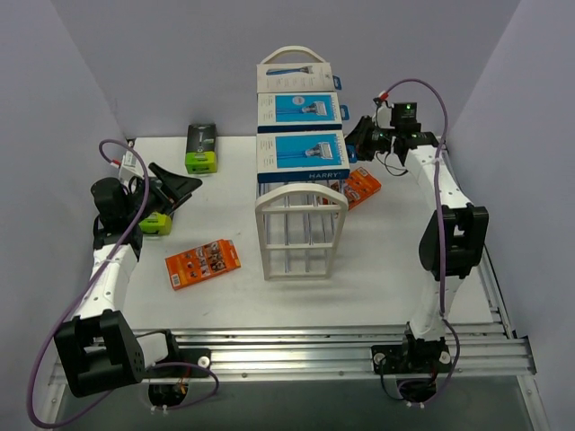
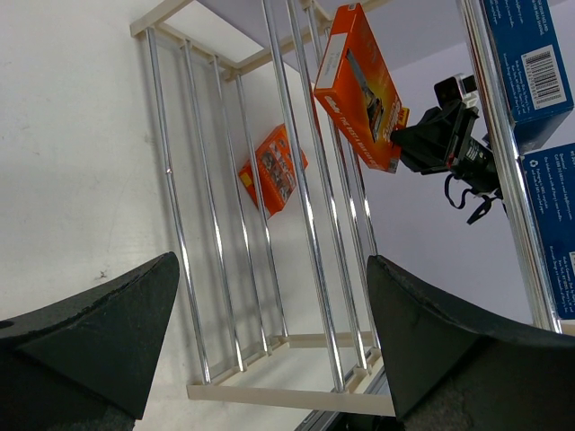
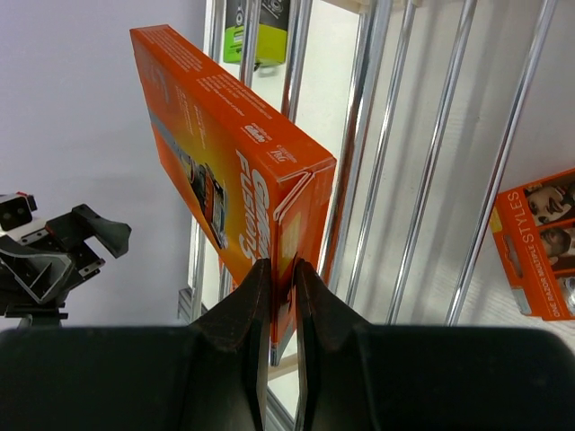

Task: Place and organize the shaving razors onto the shelf
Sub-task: Place the shaving razor onto shelf

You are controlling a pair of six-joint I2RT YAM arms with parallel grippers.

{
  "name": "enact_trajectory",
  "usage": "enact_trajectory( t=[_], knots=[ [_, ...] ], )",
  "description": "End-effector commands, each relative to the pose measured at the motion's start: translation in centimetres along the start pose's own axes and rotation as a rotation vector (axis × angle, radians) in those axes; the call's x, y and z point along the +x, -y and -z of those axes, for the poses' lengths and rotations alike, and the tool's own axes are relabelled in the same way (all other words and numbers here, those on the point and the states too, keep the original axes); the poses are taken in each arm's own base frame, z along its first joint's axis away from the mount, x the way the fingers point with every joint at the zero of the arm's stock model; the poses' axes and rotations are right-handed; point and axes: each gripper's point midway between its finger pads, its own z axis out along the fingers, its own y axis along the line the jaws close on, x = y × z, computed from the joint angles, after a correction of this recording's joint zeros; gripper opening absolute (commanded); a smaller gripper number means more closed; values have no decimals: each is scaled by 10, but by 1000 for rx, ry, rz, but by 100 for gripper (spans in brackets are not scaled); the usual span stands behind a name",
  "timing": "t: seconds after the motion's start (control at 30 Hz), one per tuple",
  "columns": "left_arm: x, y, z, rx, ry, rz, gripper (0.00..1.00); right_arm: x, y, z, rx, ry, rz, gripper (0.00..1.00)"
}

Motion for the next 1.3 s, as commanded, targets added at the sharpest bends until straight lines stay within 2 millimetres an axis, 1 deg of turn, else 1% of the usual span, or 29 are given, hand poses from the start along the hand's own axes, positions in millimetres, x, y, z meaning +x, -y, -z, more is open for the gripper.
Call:
enact_trajectory(
  t=[0.0, 0.07, 0.17, 0.2, 0.3, 0.37, 0.5, 0.53, 0.6, 0.63, 0.8, 0.83, 0.87, 0.93, 0.97, 1.07, 1.1, 1.23, 1.27],
  knots=[
    [-3, 9, -1, 46, 5, -39, 94, -2, -24, -1, -65, -25, 51, 0],
    [-3, 10, -1, 48, 3, -40, 94, -4, -25, -4, -69, -25, 54, 4],
    [-3, 9, -1, 48, 1, -38, 94, -8, -26, -8, -67, -19, 53, 26],
    [-2, 9, -2, 48, -1, -37, 94, -7, -25, -9, -61, -22, 59, 39],
    [-2, 10, -2, 51, -2, -39, 94, -11, -21, -10, -40, -6, 61, 50],
    [-2, 10, -2, 51, -4, -37, 94, -13, -20, -11, -39, 0, 58, 52],
    [-1, 11, -3, 55, -9, -37, 94, -23, -18, -5, -17, 39, 55, 53],
    [-1, 11, -3, 56, -10, -40, 94, -27, -17, 0, -9, 56, 49, 53],
    [0, 12, -3, 57, -11, -40, 94, -29, -17, 3, -7, 76, 53, 53],
    [0, 11, -3, 56, -12, -39, 94, -29, -15, 7, -3, 81, 49, 53],
    [0, 11, -4, 52, -13, -41, 94, -22, -4, 14, 48, 96, 48, 51],
    [1, 10, -4, 50, -15, -43, 94, -21, -6, 17, 54, 107, 53, 50],
    [1, 9, -4, 47, -15, -44, 94, -16, 0, 15, 63, 102, 42, 47],
    [1, 8, -5, 42, -19, -45, 94, -13, -1, 18, 61, 110, 45, 44],
    [2, 8, -5, 41, -20, -47, 94, -9, 3, 16, 65, 108, 40, 42],
    [2, 8, -6, 37, -21, -51, 94, -7, 0, 19, 57, 119, 46, 40],
    [2, 8, -5, 35, -21, -53, 94, -4, 2, 19, 59, 117, 43, 40],
    [3, 9, -6, 34, -25, -54, 94, -4, 2, 19, 63, 118, 45, 37],
    [4, 9, -6, 33, -26, -53, 94, -5, 1, 20, 62, 120, 47, 33]
  ],
)
